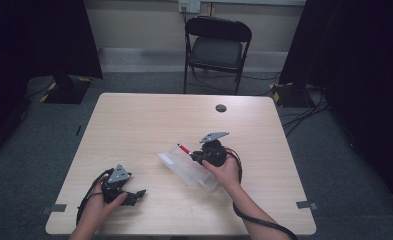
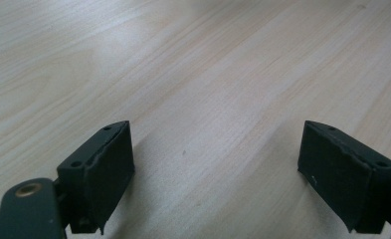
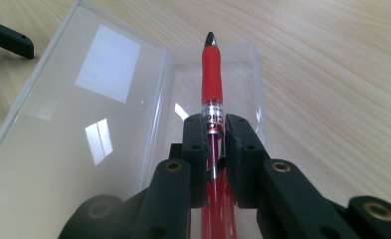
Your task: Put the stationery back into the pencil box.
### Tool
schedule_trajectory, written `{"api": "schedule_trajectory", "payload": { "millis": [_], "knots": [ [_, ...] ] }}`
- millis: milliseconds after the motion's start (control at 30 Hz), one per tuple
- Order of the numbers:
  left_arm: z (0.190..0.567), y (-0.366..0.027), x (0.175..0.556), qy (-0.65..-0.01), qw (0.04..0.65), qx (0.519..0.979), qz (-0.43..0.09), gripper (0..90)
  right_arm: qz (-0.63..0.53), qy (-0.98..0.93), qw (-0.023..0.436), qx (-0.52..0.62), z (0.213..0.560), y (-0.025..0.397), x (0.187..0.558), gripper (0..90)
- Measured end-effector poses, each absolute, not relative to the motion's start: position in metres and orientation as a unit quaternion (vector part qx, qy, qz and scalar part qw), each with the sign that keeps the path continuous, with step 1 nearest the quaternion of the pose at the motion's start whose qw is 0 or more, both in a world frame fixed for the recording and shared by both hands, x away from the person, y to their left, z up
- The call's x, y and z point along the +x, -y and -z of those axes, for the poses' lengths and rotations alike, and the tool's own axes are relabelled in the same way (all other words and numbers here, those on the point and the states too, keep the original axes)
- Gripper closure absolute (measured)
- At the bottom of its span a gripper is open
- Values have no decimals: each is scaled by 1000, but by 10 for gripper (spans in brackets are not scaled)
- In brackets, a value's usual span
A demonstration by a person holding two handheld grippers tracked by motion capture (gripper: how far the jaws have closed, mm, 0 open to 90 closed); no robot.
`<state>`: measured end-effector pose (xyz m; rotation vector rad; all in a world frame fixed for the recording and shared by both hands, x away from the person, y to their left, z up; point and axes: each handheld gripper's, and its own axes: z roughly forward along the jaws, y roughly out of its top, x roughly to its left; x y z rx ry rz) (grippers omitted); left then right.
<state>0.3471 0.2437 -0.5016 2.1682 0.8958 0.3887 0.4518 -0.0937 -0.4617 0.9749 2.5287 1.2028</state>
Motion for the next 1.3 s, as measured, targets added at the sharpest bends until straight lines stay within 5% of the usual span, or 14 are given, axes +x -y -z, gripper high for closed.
{"api": "schedule_trajectory", "payload": {
  "millis": [867, 1033, 1300],
  "knots": [
    [502, -243, 347, -351, 374, 845, -150, 139, -394, -851, 79, 338, 478, 86, 458, 790],
    [502, -244, 347, -350, 373, 846, -152, 139, -400, -850, 84, 334, 474, 88, 456, 674],
    [502, -244, 347, -350, 373, 846, -152, 139, -404, -846, 110, 330, 464, 112, 451, 370]
  ]
}}
